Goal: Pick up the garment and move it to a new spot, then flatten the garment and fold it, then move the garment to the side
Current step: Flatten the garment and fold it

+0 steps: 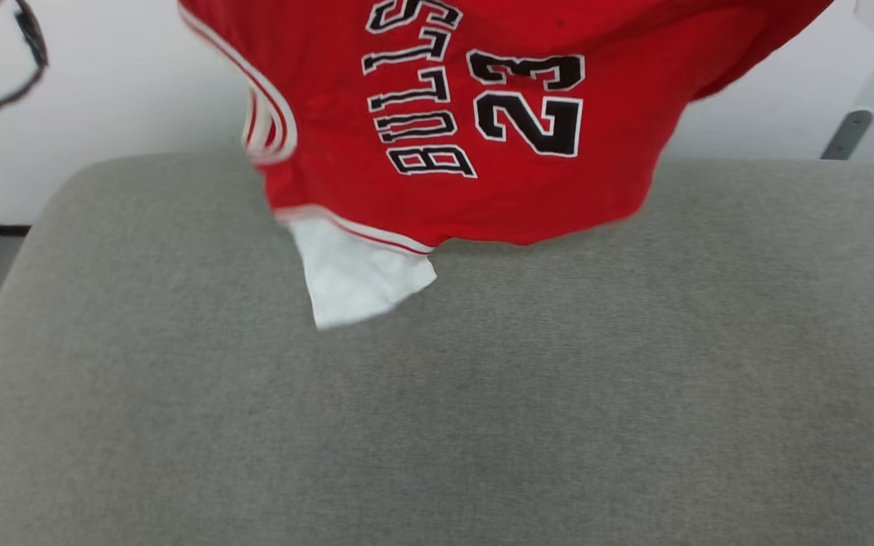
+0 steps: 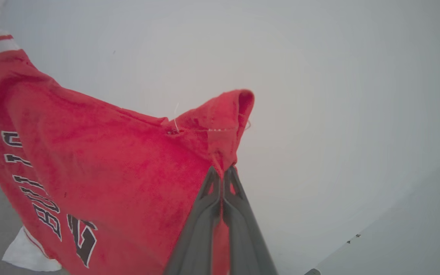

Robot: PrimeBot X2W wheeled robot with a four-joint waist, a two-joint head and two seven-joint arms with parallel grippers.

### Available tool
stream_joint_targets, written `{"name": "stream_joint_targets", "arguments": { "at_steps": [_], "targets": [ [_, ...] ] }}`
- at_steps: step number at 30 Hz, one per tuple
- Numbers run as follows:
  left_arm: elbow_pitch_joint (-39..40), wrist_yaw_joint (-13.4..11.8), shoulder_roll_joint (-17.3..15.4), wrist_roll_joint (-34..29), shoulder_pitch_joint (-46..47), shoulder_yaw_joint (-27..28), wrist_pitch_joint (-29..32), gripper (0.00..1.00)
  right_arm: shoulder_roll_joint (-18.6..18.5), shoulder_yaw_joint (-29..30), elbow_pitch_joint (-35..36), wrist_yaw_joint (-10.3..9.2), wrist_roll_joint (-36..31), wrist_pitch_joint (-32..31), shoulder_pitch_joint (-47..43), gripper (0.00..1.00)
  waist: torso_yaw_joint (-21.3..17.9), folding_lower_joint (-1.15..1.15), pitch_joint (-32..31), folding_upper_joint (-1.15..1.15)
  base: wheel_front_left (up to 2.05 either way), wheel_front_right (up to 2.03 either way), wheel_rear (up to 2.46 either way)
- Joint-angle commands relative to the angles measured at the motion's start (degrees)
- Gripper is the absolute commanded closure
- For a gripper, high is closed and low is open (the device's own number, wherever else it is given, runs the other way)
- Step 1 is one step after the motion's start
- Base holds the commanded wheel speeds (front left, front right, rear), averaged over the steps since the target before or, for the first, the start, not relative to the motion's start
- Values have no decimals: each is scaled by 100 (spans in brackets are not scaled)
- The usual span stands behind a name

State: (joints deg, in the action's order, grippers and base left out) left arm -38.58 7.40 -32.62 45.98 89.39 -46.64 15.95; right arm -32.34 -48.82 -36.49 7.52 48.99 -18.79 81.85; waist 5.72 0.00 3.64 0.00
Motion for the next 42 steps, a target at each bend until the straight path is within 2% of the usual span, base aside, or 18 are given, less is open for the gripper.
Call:
{"name": "stream_joint_targets", "arguments": {
  "at_steps": [1, 8, 11, 15, 18, 24, 26, 29, 32, 35, 39, 42],
  "targets": [
    [-72, 11, -47, 64, 154, -85, -43, 100, 5, -26, -4, -6, 61, 51, 83, 100, -170, 0, -25, 0, 0, 0, 0],
    [-247, 11, -179, 210, 776, -500, -345, 100, -88, 56, -76, -6, 175, 204, 383, 100, -242, 0, 551, 0, 0, 0, 0],
    [-279, 2, -234, 260, 1062, -636, -481, 100, -96, 158, -140, -7, 101, 333, 594, 100, -273, 0, 1022, 0, 0, 0, 0],
    [-462, 2, -239, 194, 1470, -769, -828, 100, 69, 328, -402, -6, -195, 728, 939, 100, -359, 0, 1777, 0, 0, 0, 0],
    [-741, 1, -185, 0, 1847, -772, -1299, 100, 357, 514, -813, -6, -551, 1267, 1249, 100, -469, 0, 2340, 0, 0, 0, 0],
    [-1392, -254, 209, -409, 2661, -641, -2572, 100, 1000, 1088, -1998, -6, -1492, 2842, 1940, 100, -462, 0, 3230, 0, 0, 0, 0],
    [-1529, -304, 298, -437, 2957, -507, -2893, 100, 1153, 1278, -2339, -6, -1818, 3194, 2179, 100, -396, 0, 3474, 0, 0, 0, 0],
    [-1519, -283, 389, -522, 3269, -301, -3083, 100, 1296, 1539, -2623, -6, -2332, 3372, 2431, 100, -270, 0, 3841, 0, 0, 0, 0],
    [-937, -211, 329, -665, 3408, 215, -3114, 100, 1327, 1822, -2436, -6, -2797, 3397, 2498, 100, -118, 0, 4206, 0, 0, 0, 0],
    [-300, -215, 259, -957, 2753, 834, -3098, 100, 1360, 2089, -2270, -6, -3162, 3391, 2100, 100, 44, 0, 4463, 0, 0, 0, 0],
    [-184, -139, 483, -1161, 1891, 1393, -3107, 100, 1423, 2348, -2261, -6, -3468, 3396, 1733, 100, 241, 0, 4451, 0, 0, 0, 0],
    [-179, -48, 591, -1316, 1243, 1597, -3108, 100, 1482, 2375, -2298, -6, -3595, 3397, 1436, 100, 337, 0, 4379, 0, 0, 0, 0]
  ]
}}
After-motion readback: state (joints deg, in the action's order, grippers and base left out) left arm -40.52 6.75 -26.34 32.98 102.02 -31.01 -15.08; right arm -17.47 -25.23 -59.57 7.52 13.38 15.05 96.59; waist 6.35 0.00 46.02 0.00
